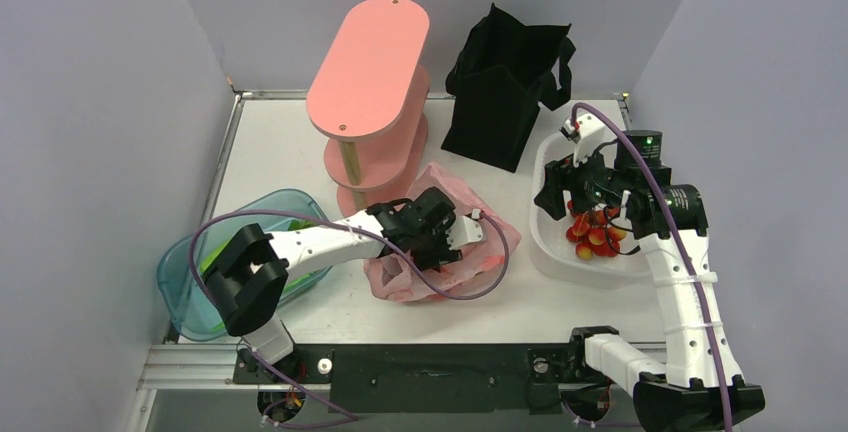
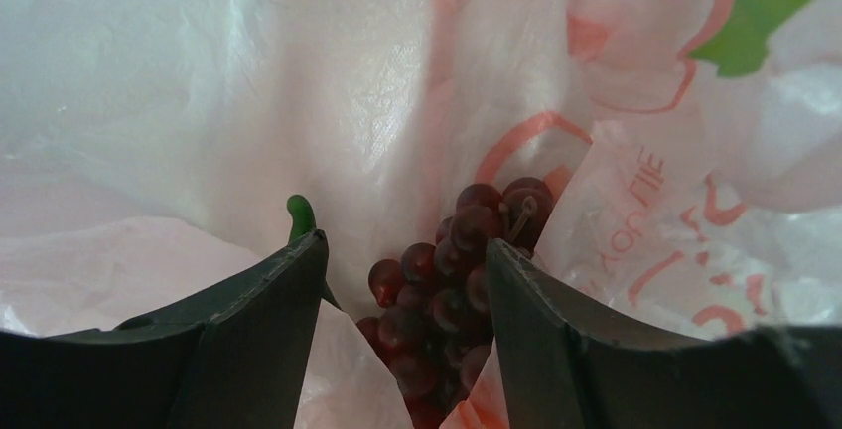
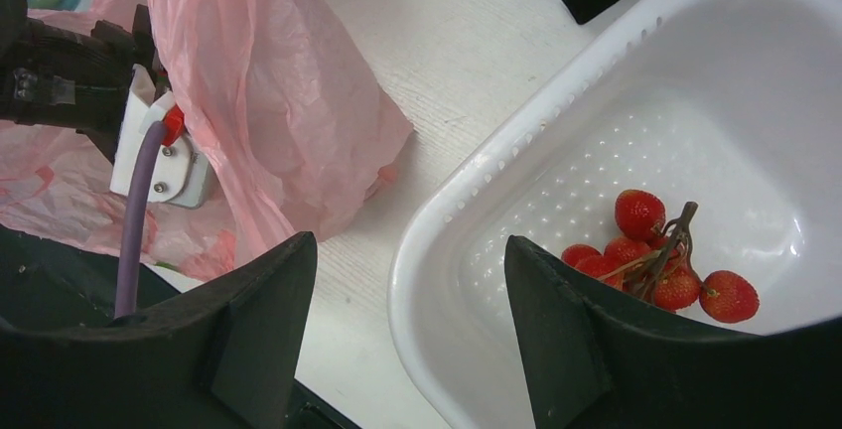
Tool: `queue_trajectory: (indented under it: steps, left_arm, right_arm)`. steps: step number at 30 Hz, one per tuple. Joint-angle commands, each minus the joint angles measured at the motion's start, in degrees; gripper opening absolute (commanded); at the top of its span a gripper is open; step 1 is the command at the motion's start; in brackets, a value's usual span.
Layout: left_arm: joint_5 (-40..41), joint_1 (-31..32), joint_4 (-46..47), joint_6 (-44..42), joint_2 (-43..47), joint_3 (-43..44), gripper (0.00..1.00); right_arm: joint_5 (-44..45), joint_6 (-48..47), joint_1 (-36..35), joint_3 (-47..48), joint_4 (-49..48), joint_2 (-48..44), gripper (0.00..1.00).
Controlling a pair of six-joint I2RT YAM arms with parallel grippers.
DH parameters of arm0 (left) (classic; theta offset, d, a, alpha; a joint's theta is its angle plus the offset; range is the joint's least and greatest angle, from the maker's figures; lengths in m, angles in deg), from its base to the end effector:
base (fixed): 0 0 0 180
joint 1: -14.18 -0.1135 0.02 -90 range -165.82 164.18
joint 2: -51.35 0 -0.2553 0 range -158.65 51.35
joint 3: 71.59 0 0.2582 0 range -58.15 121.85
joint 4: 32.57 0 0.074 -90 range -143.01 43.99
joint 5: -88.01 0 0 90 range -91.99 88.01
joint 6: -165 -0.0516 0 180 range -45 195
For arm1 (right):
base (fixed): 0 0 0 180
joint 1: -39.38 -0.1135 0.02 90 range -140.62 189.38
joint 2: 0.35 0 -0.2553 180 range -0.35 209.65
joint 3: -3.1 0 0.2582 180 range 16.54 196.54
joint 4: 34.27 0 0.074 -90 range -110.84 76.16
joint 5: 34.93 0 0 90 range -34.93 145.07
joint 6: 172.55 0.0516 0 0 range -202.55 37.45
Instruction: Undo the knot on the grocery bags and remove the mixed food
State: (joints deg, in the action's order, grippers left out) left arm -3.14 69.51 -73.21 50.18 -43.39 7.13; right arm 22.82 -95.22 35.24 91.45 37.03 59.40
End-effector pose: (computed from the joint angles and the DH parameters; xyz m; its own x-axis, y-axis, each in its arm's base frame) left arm 0.2030 -0.2953 0.1918 -0.0835 0.8586 -0.5059 0.9515 0.2195 0.2155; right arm 0.2020 0.0422 0.3779 -0.5607 -0.2266 -0.7964 -0.5895 0.7846 0.1919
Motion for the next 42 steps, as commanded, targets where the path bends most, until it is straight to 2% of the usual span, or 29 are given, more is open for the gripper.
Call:
queue_trajectory:
  steps: [1, 7, 11, 15, 21, 24, 29, 34, 37, 42]
  left_arm:
    - [3.5, 0.4, -0.1, -2.0, 4.9, -0.6, 0.59]
    - [7.9, 0.7, -7.2, -2.8, 14.1, 1.4, 0.61]
    - [12.4, 0.8, -10.1, -8.2, 19.8, -0.5, 0.61]
    - [9.6, 2.0, -11.3, -10.4, 22.7, 2.9, 0.60]
    - [-1.2, 5.0, -12.0, -4.8, 16.4, 9.8, 0.48]
    - [-2.0, 4.8, -10.8, -3.7, 11.3, 9.0, 0.45]
    - [-6.4, 0.8, -8.4, -4.5, 7.3, 6.2, 0.39]
    - [-6.2, -2.8, -6.3, -3.5, 2.2, 4.4, 0.41]
    - [-5.7, -3.0, -5.0, -3.1, 0.7, 2.8, 0.48]
    - [-5.5, -2.3, -2.8, -0.9, -0.8, -0.4, 0.52]
  right_arm:
    - [1.0, -0.5, 0.6, -0.4, -0.9, -1.5, 0.65]
    - [1.2, -0.6, 0.8, 0.0, -0.6, -1.5, 0.65]
    - [1.1, -0.6, 0.9, -0.1, -0.6, -1.2, 0.65]
    - [0.5, -0.2, 1.1, -0.3, -1.0, -0.7, 0.65]
    - [-0.1, 0.8, 1.4, -0.2, -1.9, 0.0, 0.65]
    - [0.2, 0.8, 1.6, 0.5, -1.7, 0.1, 0.65]
    - [0.7, 0.3, 1.9, 0.6, -1.0, -0.6, 0.65]
    - [0.4, 0.1, 2.0, -0.5, -1.0, -1.2, 0.65]
    - [0.5, -0.1, 2.2, -0.5, -1.0, -1.2, 0.65]
    - [0.5, -0.1, 2.3, -0.7, -1.2, -1.2, 0.65]
